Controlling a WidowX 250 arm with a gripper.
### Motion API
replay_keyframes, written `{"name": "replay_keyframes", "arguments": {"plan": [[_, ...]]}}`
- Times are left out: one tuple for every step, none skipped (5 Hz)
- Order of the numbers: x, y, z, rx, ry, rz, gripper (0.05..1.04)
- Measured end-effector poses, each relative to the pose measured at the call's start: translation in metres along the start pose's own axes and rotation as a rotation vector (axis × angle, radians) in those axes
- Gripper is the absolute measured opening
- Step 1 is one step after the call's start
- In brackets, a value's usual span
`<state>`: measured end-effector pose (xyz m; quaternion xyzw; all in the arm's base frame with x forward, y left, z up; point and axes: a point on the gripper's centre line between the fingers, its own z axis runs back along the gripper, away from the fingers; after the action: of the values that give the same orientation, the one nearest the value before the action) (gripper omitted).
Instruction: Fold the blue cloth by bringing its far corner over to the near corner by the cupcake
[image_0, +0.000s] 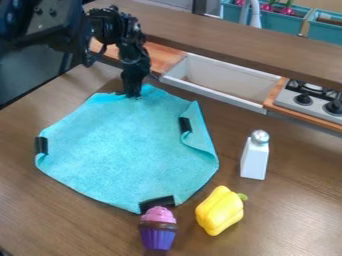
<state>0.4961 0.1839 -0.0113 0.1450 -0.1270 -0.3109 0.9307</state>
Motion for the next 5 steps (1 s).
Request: {"name": "replay_keyframes", "arguments": {"plan": [[0.0, -0.008, 0.01, -0.021, -0.026, 0.005, 0.055], [-0.001, -0.013, 0.031, -0.025, -0.08, -0.005, 0.055], [-0.002, -0.02, 0.056, -0.008, -0.129, -0.026, 0.055], [-0.008, -0.04, 0.068, -0.005, -0.15, -0.067, 0.055], [-0.011, -0.064, 0.082, -0.004, -0.178, -0.113, 0.055]]}}
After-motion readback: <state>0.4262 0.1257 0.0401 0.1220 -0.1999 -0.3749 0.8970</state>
